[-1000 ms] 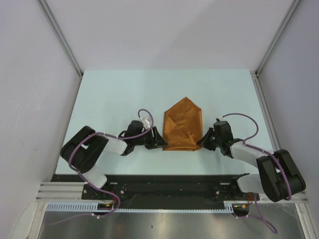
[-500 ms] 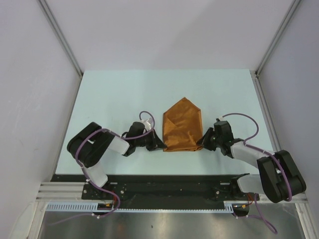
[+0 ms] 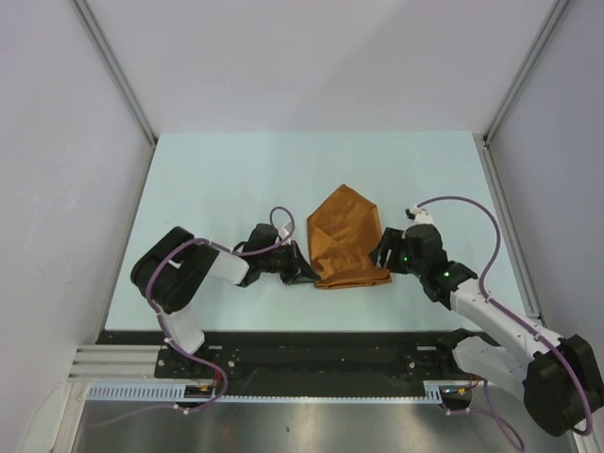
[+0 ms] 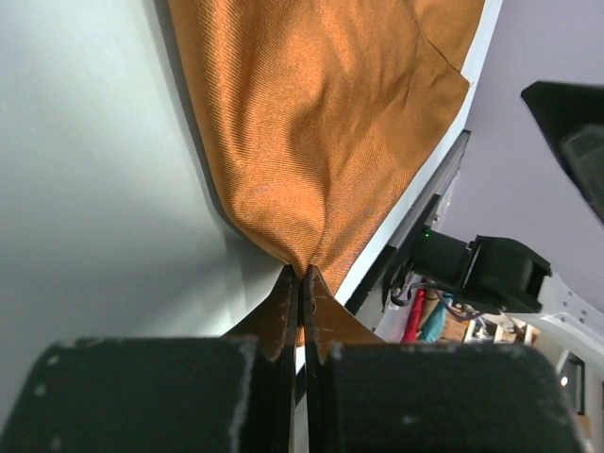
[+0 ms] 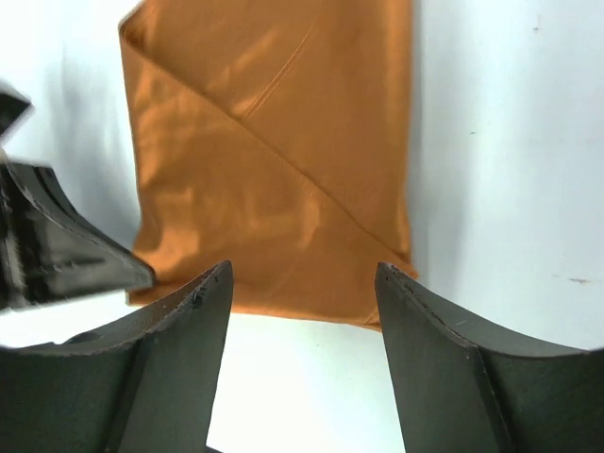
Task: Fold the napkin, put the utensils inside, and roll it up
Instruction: Roll the napkin at the center of the board.
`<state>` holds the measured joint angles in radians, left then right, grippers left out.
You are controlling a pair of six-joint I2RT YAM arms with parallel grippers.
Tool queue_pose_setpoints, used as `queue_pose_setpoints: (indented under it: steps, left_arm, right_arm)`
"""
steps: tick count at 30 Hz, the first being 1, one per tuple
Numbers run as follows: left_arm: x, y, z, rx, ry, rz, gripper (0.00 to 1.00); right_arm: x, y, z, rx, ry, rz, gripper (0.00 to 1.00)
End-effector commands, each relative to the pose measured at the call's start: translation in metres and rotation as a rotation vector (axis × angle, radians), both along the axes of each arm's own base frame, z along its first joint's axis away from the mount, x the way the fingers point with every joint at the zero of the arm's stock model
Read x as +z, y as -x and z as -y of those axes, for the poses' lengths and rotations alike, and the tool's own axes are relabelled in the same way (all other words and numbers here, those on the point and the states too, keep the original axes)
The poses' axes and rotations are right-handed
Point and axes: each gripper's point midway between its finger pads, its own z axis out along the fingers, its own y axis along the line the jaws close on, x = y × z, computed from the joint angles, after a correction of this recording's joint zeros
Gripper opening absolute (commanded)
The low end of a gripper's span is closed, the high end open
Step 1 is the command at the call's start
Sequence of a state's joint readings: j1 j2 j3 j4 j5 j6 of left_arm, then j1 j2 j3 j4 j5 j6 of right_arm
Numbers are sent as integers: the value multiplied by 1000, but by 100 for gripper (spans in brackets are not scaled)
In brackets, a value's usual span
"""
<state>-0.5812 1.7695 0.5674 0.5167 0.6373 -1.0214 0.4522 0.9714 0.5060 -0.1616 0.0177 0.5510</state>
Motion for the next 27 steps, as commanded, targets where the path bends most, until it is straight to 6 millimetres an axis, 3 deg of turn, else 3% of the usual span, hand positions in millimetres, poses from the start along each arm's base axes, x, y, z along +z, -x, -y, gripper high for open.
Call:
queue_pose_setpoints:
  steps: [1, 3, 7, 9, 14, 21, 27]
  left_arm:
    - [7, -4, -2, -11, 46, -63, 0]
    - [4, -2, -4, -8, 63, -106, 0]
    - [2, -6, -9, 5, 72, -127, 0]
    - [5, -8, -8, 3, 86, -138, 0]
    - [7, -8, -10, -8, 85, -159, 0]
    - [3, -7, -13, -15, 86, -194, 0]
    - [4, -10, -16, -12, 84, -194, 0]
  right_arm:
    - [5, -1, -3, 50, 191, 52, 67]
    - [7, 0, -18, 113, 229, 82, 68]
    - [16, 18, -72, 375, 326, 246, 69]
    - [16, 21, -86, 458, 392, 320, 70]
    - [-2, 38, -125, 587, 570, 401, 71]
    - [-15, 52, -156, 689, 684, 492, 70]
    - [-38, 55, -159, 730, 771, 470, 70]
